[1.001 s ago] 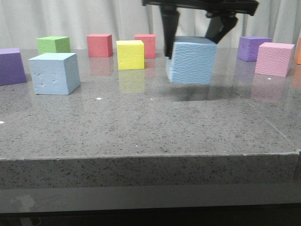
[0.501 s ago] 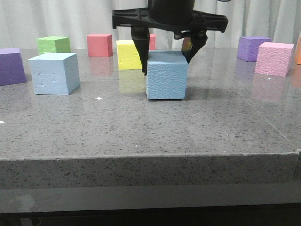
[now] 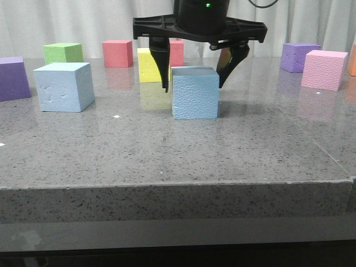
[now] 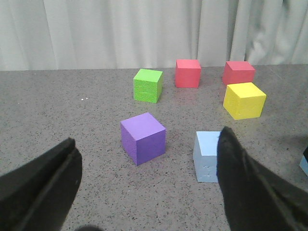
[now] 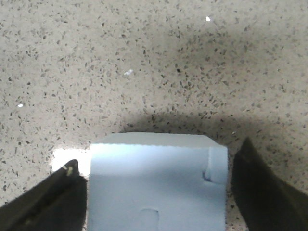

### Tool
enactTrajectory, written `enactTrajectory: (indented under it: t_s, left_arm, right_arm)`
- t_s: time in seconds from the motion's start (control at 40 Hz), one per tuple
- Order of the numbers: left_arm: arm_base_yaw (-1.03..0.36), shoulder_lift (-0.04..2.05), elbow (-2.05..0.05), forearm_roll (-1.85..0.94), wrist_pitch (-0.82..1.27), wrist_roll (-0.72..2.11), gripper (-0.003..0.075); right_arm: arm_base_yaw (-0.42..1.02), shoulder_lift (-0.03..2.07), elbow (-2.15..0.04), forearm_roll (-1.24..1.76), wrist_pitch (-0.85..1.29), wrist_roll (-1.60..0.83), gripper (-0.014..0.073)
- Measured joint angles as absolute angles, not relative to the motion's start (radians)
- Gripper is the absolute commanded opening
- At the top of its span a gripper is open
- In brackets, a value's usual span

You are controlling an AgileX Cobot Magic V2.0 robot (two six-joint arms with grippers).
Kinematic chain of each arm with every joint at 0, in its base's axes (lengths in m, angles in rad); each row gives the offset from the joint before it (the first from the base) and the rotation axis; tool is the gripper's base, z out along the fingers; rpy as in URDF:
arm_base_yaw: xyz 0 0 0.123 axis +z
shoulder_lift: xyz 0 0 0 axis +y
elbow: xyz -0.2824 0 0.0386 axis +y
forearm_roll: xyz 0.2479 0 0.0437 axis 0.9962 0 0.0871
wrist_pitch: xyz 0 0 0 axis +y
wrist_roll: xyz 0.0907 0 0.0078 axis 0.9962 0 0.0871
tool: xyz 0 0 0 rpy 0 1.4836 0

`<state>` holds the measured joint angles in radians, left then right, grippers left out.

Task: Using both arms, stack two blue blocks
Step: 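Carry the cube toward the table center and set it down, then open the right gripper and raise it away from the cube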

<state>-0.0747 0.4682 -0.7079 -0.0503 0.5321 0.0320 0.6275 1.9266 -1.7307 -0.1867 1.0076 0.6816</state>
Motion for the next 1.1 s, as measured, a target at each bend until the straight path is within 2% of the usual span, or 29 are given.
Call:
enactTrajectory:
  t_s: [0.28,0.6,0.8,1.1]
  left_arm:
    - [-0.075,0.468,-0.708,-0.05,0.532,0.032,0.0566]
    - [-0.075,0.468,-0.708,-0.05,0.532,0.032,0.0566]
    - [-0.075,0.468,-0.708,-0.05,0.532,0.032,0.0566]
    - [-0.075,0.468,-0.708,-0.05,0.532,0.032,0.0566]
  right_arm:
    - [0.628,1.908,-1.731,-0.182,1.001,0.653,0.0656]
    - [0.57,1.682,-1.703,-0.037,1.048,0.298,0.0656]
    - [0.519,1.46,-1.514,0.022,0.993,0.112,0.0656]
    - [0.451,1.15,-1.151,0.034,0.796,0.021,0.0656]
